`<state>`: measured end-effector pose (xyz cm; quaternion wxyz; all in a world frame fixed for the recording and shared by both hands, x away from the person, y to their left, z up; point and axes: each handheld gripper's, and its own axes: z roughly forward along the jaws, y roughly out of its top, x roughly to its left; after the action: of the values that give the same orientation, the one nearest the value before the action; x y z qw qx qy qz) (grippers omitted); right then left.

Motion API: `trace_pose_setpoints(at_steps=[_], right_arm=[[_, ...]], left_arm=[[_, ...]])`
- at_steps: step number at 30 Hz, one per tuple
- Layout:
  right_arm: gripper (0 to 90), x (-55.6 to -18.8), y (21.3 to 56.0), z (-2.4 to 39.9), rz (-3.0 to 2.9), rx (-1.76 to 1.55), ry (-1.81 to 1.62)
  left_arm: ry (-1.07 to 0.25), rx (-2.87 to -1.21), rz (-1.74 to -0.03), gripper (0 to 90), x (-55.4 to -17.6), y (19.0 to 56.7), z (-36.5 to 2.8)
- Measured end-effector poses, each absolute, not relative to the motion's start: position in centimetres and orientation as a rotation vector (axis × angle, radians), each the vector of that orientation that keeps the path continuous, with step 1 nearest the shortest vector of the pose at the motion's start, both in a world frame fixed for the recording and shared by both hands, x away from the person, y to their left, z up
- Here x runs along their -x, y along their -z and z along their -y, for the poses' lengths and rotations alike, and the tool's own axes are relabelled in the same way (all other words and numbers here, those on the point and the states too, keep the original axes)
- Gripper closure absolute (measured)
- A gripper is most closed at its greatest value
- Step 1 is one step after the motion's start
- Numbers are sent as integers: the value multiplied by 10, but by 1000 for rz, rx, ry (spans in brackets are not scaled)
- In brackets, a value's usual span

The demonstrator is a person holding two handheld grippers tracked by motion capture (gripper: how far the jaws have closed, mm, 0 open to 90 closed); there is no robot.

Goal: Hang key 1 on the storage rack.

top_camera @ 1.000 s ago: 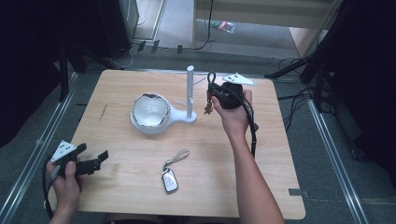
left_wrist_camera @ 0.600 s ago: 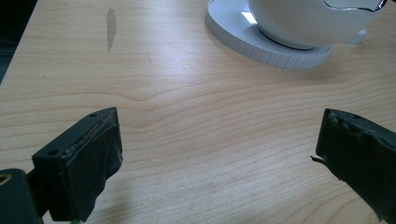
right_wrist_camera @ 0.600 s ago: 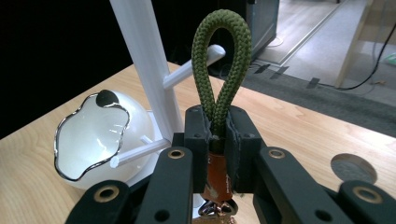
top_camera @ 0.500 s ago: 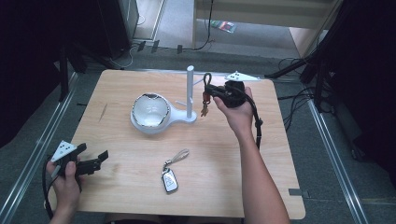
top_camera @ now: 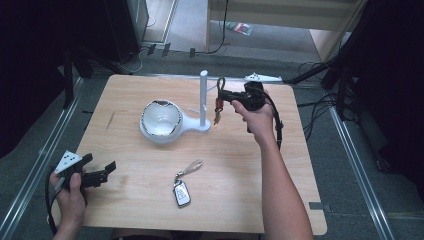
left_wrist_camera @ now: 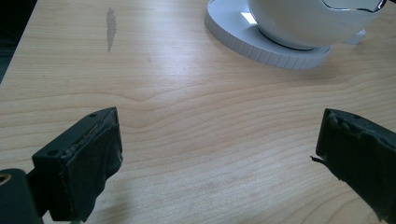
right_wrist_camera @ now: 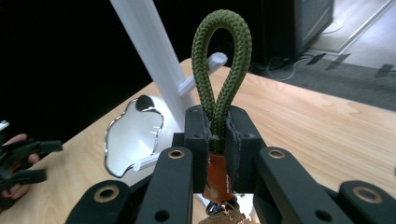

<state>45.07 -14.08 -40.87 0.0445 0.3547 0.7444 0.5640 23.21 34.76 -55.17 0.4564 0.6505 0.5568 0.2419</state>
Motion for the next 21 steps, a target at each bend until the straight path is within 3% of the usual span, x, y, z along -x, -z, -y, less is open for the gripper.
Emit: trace_pose_setpoints(at_steps=[21], right_arm=[[815,-465,414,139,-2402,-1131,-1799]], left_arm=[[-591,-1603,-1374,9,-232,552,-348]])
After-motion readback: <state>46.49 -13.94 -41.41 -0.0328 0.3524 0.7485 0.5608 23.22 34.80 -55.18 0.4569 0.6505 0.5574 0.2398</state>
